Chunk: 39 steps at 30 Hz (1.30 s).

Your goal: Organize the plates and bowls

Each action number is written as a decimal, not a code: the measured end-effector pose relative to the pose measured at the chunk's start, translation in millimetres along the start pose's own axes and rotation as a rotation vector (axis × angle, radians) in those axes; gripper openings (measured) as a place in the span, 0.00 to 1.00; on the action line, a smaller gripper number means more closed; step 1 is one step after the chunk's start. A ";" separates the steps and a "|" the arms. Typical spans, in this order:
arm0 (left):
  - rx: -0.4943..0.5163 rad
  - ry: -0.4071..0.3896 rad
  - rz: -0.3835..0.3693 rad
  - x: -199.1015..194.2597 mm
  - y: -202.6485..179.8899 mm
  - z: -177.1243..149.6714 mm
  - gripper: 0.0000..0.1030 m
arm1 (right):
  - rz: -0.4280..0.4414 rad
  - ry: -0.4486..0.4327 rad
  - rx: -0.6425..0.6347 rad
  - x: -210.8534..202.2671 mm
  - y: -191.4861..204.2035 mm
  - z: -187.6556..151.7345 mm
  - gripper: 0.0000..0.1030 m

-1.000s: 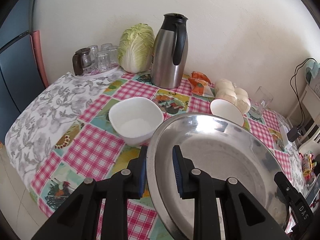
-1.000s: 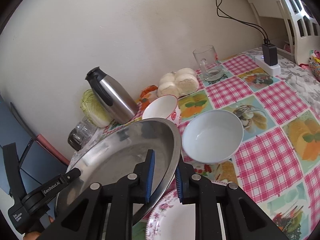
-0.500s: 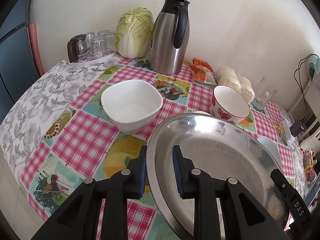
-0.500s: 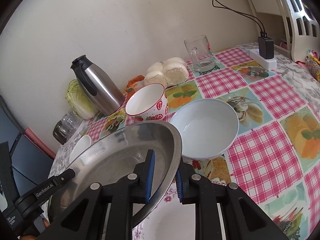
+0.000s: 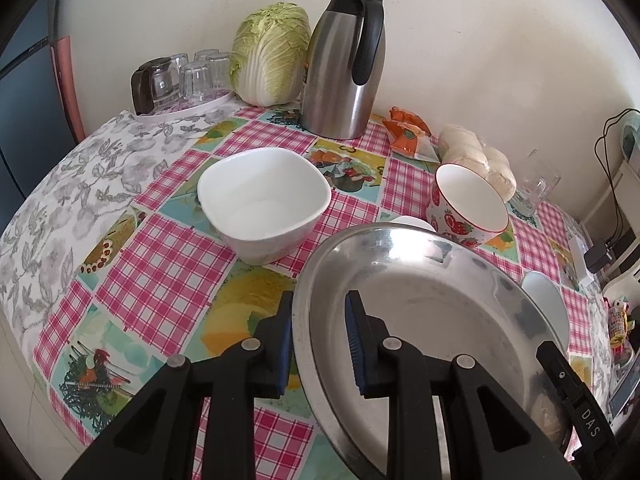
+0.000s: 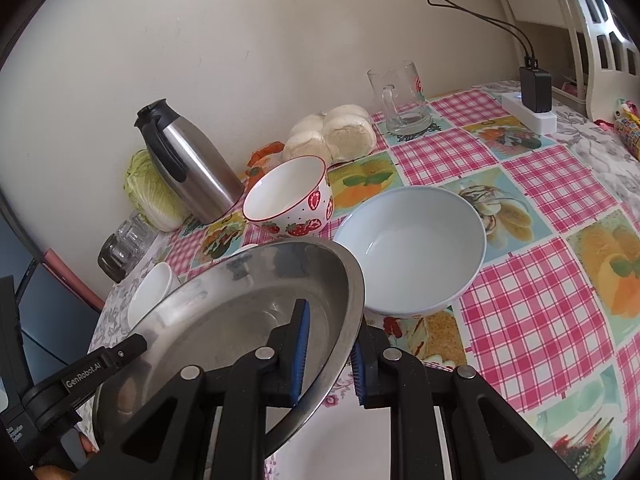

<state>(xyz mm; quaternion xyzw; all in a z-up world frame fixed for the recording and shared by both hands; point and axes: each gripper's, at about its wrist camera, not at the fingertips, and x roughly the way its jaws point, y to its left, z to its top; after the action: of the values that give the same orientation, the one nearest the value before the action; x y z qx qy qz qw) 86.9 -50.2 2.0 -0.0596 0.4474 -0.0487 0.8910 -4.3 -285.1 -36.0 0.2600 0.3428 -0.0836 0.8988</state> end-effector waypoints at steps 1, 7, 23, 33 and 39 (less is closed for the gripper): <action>-0.002 0.001 -0.002 1.1 0.6 0.2 0.24 | -0.001 0.004 -0.004 1.4 0.3 -0.7 0.20; -0.029 0.022 -0.017 11.3 6.7 0.9 0.24 | -0.017 0.019 -0.032 9.1 4.0 -4.4 0.20; -0.069 0.074 -0.034 35.9 19.0 0.2 0.24 | -0.068 0.074 -0.085 34.5 11.9 -12.9 0.20; -0.092 0.097 -0.050 48.2 24.9 -1.3 0.24 | -0.091 0.107 -0.098 43.1 16.6 -11.5 0.20; -0.095 0.093 -0.057 51.0 26.7 0.5 0.24 | -0.096 0.122 -0.113 46.5 20.2 -13.3 0.20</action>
<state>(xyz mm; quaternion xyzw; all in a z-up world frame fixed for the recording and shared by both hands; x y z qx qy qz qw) 118.6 -31.0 -42.0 -0.1125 0.4881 -0.0555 0.8637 29.6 -259.7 -66.8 0.1968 0.4133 -0.0912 0.8844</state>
